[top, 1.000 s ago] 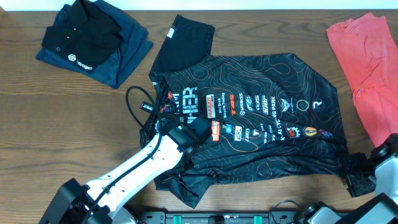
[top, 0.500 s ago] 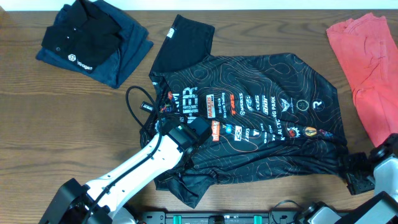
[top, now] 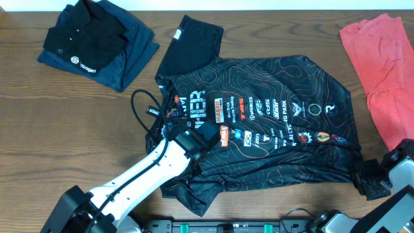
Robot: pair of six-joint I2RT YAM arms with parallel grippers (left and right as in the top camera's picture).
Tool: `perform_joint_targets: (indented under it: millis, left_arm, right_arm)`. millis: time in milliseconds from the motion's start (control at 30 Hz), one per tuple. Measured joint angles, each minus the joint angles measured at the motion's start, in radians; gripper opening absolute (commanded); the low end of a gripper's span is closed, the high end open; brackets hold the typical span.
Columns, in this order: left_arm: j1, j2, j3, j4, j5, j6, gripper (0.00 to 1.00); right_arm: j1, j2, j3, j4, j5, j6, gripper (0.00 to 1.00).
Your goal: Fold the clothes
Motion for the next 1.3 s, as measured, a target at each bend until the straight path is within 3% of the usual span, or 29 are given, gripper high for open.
perform_joint_targets:
  millis: [100,400,667,1100,1300]
  left_arm:
    - [0.000,0.000,0.000,0.000,0.000,0.005,0.09]
    - [0.000,-0.001,0.000,-0.064,-0.002,0.027,0.06]
    - [0.000,-0.103,0.010,-0.190,-0.003,0.035,0.06]
    - [0.000,-0.374,0.031,-0.093,-0.059,0.060,0.06]
    - [0.000,-0.432,0.147,-0.096,-0.112,0.086,0.06]
  right_arm:
    - [0.000,0.000,0.000,0.001,-0.001,-0.004,0.02]
    - [0.000,0.005,0.009,-0.032,0.000,0.005,0.02]
    - [0.000,-0.004,0.107,-0.204,0.015,0.006,0.01]
    - [0.000,-0.129,0.212,-0.296,-0.010,0.006,0.02]
    - [0.000,-0.147,0.264,-0.363,-0.043,0.006,0.02]
